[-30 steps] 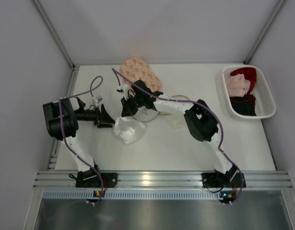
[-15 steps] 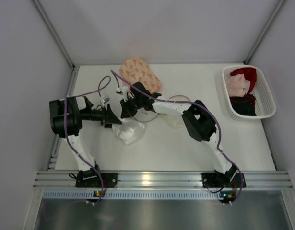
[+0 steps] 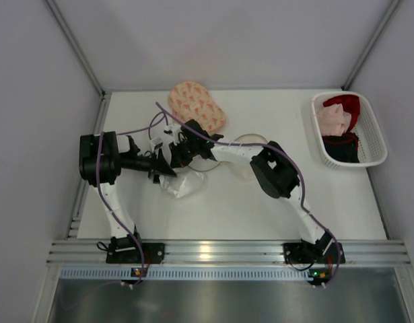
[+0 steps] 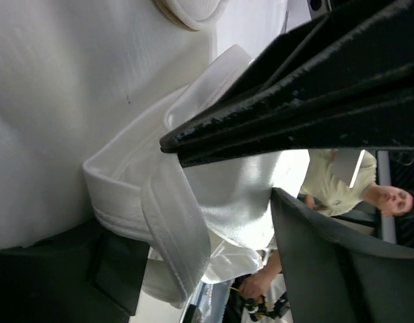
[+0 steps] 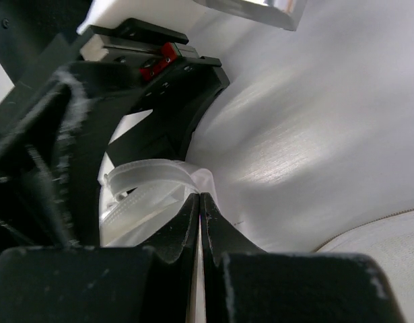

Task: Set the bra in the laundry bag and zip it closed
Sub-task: Adjust the bra at the center of the board, then pick up the bra from the center of the board.

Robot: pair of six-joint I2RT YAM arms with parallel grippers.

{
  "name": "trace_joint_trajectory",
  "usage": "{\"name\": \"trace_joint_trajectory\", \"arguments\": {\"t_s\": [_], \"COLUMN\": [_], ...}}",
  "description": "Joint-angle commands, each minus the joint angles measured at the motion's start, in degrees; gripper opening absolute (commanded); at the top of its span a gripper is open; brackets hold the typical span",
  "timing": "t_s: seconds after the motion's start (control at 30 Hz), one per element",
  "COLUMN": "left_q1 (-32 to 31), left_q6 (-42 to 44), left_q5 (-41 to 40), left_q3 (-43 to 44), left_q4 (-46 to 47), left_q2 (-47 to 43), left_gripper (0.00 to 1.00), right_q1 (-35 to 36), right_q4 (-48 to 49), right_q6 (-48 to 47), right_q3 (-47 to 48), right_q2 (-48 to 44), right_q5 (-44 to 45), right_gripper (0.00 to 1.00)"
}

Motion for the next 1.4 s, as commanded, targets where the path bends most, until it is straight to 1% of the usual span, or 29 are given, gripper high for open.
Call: {"name": "trace_joint_trajectory", "arguments": {"t_s": [0.0, 0.03, 0.1, 0.13, 0.2, 0.23, 0.27, 0.3, 0.33, 0.37, 0.47, 0.5, 0.53, 0.6, 0.63, 0.7, 0.73, 0.77, 0.8, 0.9, 0.97, 1.13, 1.23, 1.27, 1.33, 1.37], "left_q1": [-0.16, -0.25, -0.34, -0.25, -0.25, -0.17, -0.08, 0.01, 0.36, 0.54, 1.94, 2.73, 2.91, 3.26, 3.35, 3.26, 3.35, 3.35, 3.26, 3.35, 3.26, 3.26, 3.26, 3.26, 3.18, 3.26], "left_q6": [-1.05, -1.14, -1.76, -1.93, -2.46, -2.72, -3.16, -3.34, -3.43, -3.43, -3.60, -3.60, -3.60, -3.34, -3.17, -3.17, -2.90, -2.81, -2.55, -2.29, -2.20, -2.02, -2.02, -2.02, -2.37, -2.55], "left_q5": [-3.42, -3.51, -3.77, -3.86, -3.86, -3.60, -3.51, -3.51, -3.94, -4.29, -5.17, -5.44, -5.53, -5.53, -5.18, -4.91, -4.83, -4.91, -5.09, -5.70, -6.40, -7.02, -6.23, -5.62, -3.69, -3.34], "left_q3": [1.20, 1.38, 1.73, 1.82, 2.08, 2.17, 2.26, 2.34, 2.43, 2.52, 3.05, 3.31, 3.49, 3.84, 4.10, 4.19, 4.19, 4.02, 3.93, 3.49, 3.23, 2.96, 3.22, 3.31, 3.40, 3.40], "left_q4": [1.50, 1.59, 1.59, 1.59, 1.67, 1.59, 1.59, 1.59, 1.59, 1.59, 1.67, 1.59, 1.59, 1.59, 1.67, 1.59, 1.67, 1.59, 1.59, 1.59, 1.67, 1.59, 1.59, 1.59, 1.59, 1.59], "left_q2": [2.87, 3.14, 4.02, 4.28, 4.72, 4.98, 5.25, 5.25, 5.25, 5.16, 4.90, 4.55, 4.28, 3.93, 3.67, 3.40, 3.14, 3.14, 2.97, 2.79, 2.61, 2.17, 2.44, 2.52, 2.96, 3.05], "left_gripper": [0.74, 0.65, 0.52, 0.40, 0.28, 0.17, 0.11, 0.02, 0.00, 0.00, 0.00, 0.00, 0.00, 0.00, 0.00, 0.00, 0.00, 0.00, 0.00, 0.02, 0.05, 0.09, 0.18, 0.25, 0.32, 0.40], "right_q1": [1.24, 1.41, 1.59, 1.68, 1.85, 1.94, 1.86, 1.85, 1.68, 1.42, -1.04, -2.96, -4.02, -7.09, -7.81, -8.78, -8.52, -8.26, -7.21, -4.22, -3.25, -2.80, -2.01, -1.66, -0.96, -0.78], "right_q4": [4.38, 4.38, 4.38, 4.55, 4.73, 4.73, 4.47, 3.77, 2.03, 1.40, -2.29, -3.60, -6.05, -7.57, -7.75, -7.57, -6.88, -6.00, -5.73, -4.42, -2.57, 2.88, 2.36, 1.84, 0.87, 0.26], "right_q6": [2.50, 2.59, 2.85, 2.85, 3.29, 3.47, 3.47, 2.95, 1.90, 1.28, -1.18, -1.63, -1.72, -1.63, -1.19, -0.66, 0.03, 0.65, 1.26, 1.62, 3.28, 8.30, 7.87, 7.51, 6.63, 6.37], "right_q3": [3.17, 3.26, 3.35, 3.35, 3.17, 3.17, 3.35, 3.70, 4.14, 3.97, 2.56, 1.78, 1.42, -0.24, -3.13, -6.48, -10.06, -11.58, -13.85, -15.19, -15.11, -13.35, -13.26, -13.44, -13.44, -13.52], "right_q2": [0.13, 0.22, 0.30, 0.22, 0.13, -0.05, -0.22, -0.75, -1.45, -2.24, -6.71, -9.08, -10.14, -13.48, -14.71, -18.13, -19.20, -20.60, -20.87, -19.74, -17.90, -15.08, -12.36, -10.70, -9.02, -7.88], "right_q5": [2.21, 2.65, 3.36, 3.62, 3.54, 3.36, 3.36, 3.36, 3.53, 3.10, 0.64, -0.24, -3.12, -6.03, -9.61, -12.89, -14.55, -16.66, -17.38, -17.30, -17.29, -17.21, -16.51, -16.16, -15.54, -15.19], "right_gripper": [0.00, 0.00, 0.00, 0.00, 0.00, 0.00, 0.00, 0.01, 0.14, 0.17, 0.23, 0.24, 0.25, 0.25, 0.25, 0.24, 0.23, 0.23, 0.23, 0.23, 0.22, 0.24, 0.23, 0.23, 0.21, 0.21]}}
